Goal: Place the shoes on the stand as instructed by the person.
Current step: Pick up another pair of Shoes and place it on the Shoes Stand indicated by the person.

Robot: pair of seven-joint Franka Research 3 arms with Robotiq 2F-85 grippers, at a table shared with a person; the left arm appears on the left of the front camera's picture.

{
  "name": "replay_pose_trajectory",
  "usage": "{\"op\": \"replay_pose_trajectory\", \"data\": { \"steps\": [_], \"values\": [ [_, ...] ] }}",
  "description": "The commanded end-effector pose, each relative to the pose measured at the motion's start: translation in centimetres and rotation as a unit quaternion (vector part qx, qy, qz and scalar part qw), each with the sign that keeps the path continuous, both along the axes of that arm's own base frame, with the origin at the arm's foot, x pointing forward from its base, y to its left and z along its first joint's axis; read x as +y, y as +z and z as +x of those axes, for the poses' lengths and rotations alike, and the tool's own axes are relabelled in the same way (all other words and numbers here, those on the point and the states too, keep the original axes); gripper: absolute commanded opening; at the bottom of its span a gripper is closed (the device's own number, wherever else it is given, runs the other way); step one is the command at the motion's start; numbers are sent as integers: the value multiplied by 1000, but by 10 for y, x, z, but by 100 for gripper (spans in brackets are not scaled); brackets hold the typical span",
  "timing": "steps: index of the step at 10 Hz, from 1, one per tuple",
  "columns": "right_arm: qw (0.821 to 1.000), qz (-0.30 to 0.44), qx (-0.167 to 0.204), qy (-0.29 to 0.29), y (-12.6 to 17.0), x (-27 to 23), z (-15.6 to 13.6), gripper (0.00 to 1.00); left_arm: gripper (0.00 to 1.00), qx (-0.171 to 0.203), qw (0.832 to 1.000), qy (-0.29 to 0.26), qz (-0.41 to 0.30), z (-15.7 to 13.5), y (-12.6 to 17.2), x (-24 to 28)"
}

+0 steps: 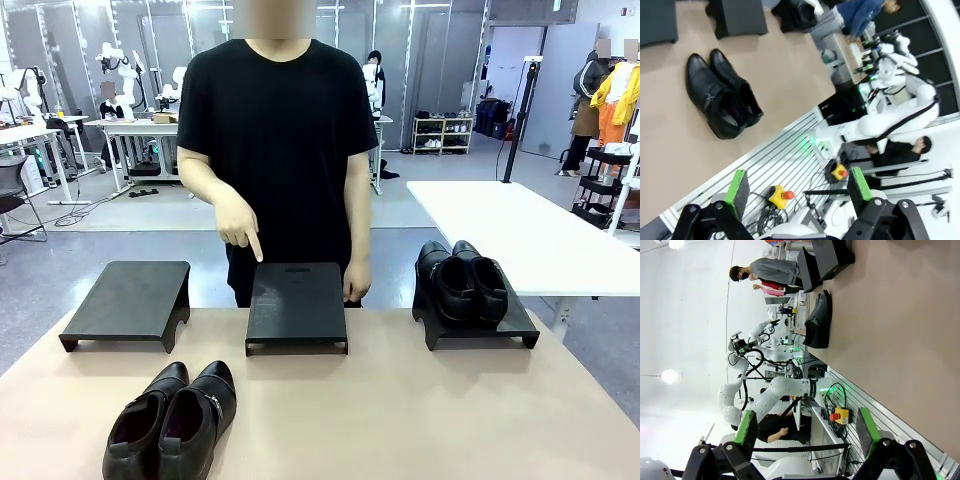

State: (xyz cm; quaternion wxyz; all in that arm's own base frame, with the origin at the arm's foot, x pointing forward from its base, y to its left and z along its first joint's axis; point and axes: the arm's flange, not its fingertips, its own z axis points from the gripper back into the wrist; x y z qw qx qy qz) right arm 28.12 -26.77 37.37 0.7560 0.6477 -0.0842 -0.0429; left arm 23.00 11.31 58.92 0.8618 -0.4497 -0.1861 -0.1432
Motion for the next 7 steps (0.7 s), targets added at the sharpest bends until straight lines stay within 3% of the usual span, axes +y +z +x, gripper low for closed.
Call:
{"op": "replay_pose_trajectory", "data": {
  "steps": [1, 3, 7],
  "values": [
    [1000, -7, -2, 1, 1, 4, -4, 100, 100, 22, 996, -12, 88, 20, -3, -44],
    [1000, -7, -2, 1, 1, 4, -4, 100, 100, 25, 991, -29, 128, 29, -4, -99],
    [1000, -7, -2, 1, 1, 4, -4, 100, 100, 38, 980, -37, 193, 47, -34, -175]
  ]
}}
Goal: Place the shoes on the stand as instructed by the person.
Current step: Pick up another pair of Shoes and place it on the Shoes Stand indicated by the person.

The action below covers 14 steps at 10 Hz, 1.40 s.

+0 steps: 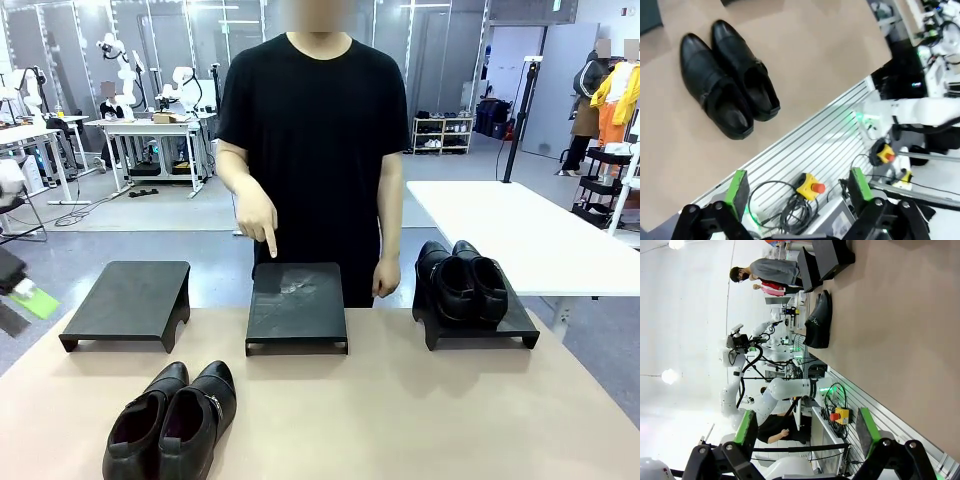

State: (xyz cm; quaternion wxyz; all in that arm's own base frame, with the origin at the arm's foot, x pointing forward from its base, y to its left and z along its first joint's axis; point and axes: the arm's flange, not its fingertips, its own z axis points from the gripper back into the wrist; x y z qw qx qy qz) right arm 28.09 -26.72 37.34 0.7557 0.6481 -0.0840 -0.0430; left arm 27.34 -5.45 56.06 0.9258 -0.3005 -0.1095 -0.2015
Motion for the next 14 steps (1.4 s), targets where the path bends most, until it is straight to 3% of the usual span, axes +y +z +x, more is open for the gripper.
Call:
{"op": "replay_pose_trajectory", "data": {
  "steps": [1, 5, 8, 10, 14],
  "values": [
    [1000, -7, -2, 1, 1, 3, -3, 100, 100, 6, 999, 15, 37, 5, -18, -28],
    [1000, -7, -2, 1, 1, 3, -3, 100, 100, 16, 995, 70, 72, -2, -54, -63],
    [1000, -7, -2, 1, 1, 3, -3, 100, 100, -21, 988, 112, 102, 7, -78, -70],
    [1000, -7, -2, 1, 1, 3, -3, 100, 100, -34, 987, 115, 112, 9, -93, -72],
    [1000, -7, -2, 1, 1, 3, -3, 100, 100, -20, 985, 109, 131, 13, -137, -72]
  ]
}}
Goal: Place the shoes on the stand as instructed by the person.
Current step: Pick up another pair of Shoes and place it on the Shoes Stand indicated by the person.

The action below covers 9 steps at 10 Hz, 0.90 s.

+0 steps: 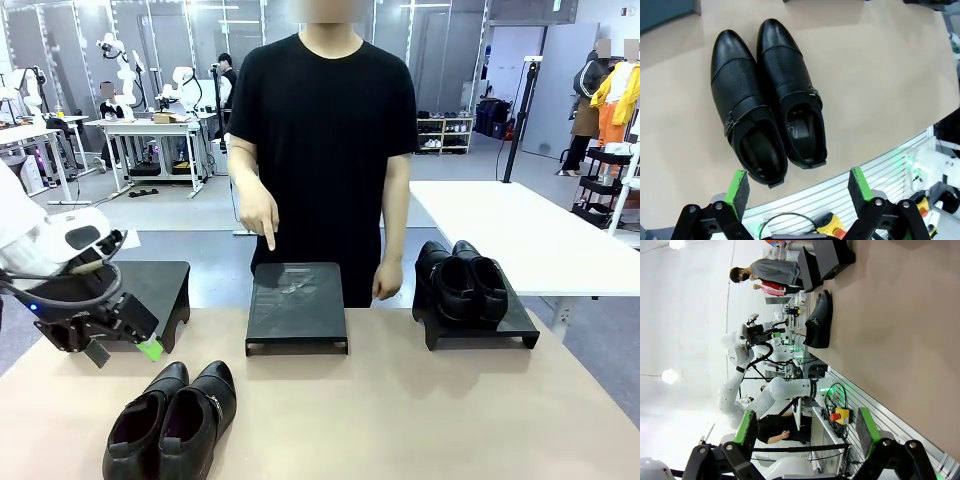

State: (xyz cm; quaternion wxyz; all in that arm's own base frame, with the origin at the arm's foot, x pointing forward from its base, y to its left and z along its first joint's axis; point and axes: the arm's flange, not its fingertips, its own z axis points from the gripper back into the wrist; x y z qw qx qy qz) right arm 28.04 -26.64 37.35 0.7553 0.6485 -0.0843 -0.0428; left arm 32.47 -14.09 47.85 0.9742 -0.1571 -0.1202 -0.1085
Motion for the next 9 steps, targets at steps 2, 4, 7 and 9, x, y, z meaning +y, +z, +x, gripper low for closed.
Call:
{"op": "replay_pose_trajectory", "data": {
  "steps": [2, 4, 7, 9],
  "values": [
    [1000, -8, -2, 1, 1, 2, -3, 100, 100, -4, 1000, -4, -5, -36, -72, 14],
    [1000, -8, -2, 1, 1, 2, -3, 100, 100, 19, 1000, 11, 3, -33, -88, 9],
    [1000, -8, -2, 1, 1, 2, -3, 100, 100, 47, 998, 42, 7, -32, -114, 1],
    [1000, -8, -2, 1, 1, 2, -3, 100, 100, 63, 997, 50, -1, -32, -128, -5]
  ]
}}
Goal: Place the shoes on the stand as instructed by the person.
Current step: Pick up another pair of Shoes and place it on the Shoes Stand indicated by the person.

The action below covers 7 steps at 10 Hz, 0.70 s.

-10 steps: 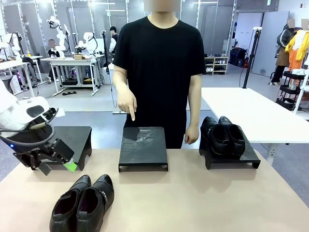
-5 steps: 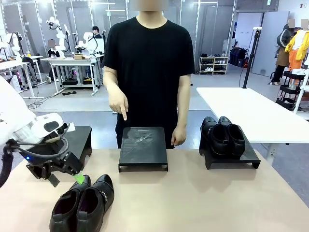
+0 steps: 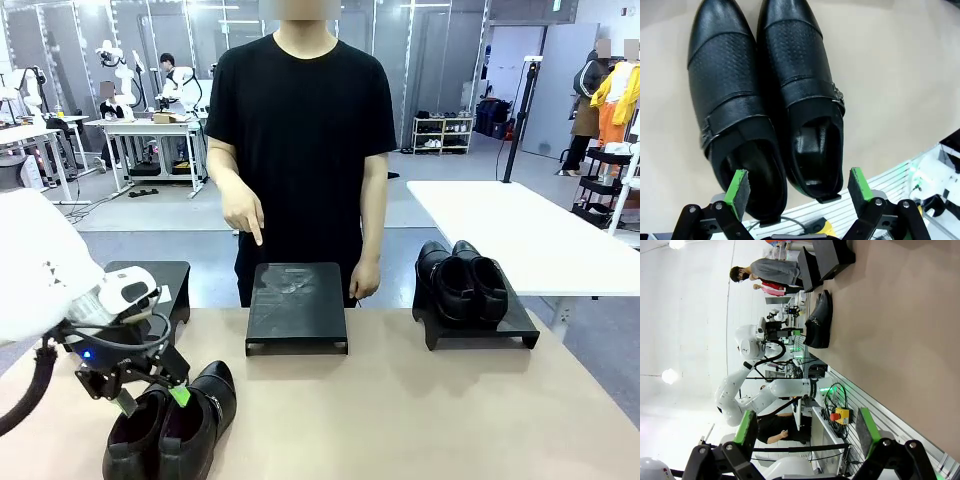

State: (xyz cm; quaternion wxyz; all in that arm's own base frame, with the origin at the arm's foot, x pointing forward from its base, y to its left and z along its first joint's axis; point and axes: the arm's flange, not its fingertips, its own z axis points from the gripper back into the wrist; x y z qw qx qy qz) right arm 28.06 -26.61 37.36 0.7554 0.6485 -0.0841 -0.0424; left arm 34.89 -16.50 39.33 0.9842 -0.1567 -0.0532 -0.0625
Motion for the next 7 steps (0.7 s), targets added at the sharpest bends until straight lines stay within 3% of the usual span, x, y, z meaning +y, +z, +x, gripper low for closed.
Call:
{"op": "replay_pose_trajectory", "data": {
  "steps": [1, 7],
  "values": [
    [1000, -8, -2, 1, 1, 2, -3, 100, 100, -5, 1000, 18, -4, -57, -47, 17],
    [1000, -8, -2, 1, 1, 2, -3, 100, 100, 5, 999, 33, 24, -51, -79, 18]
  ]
}}
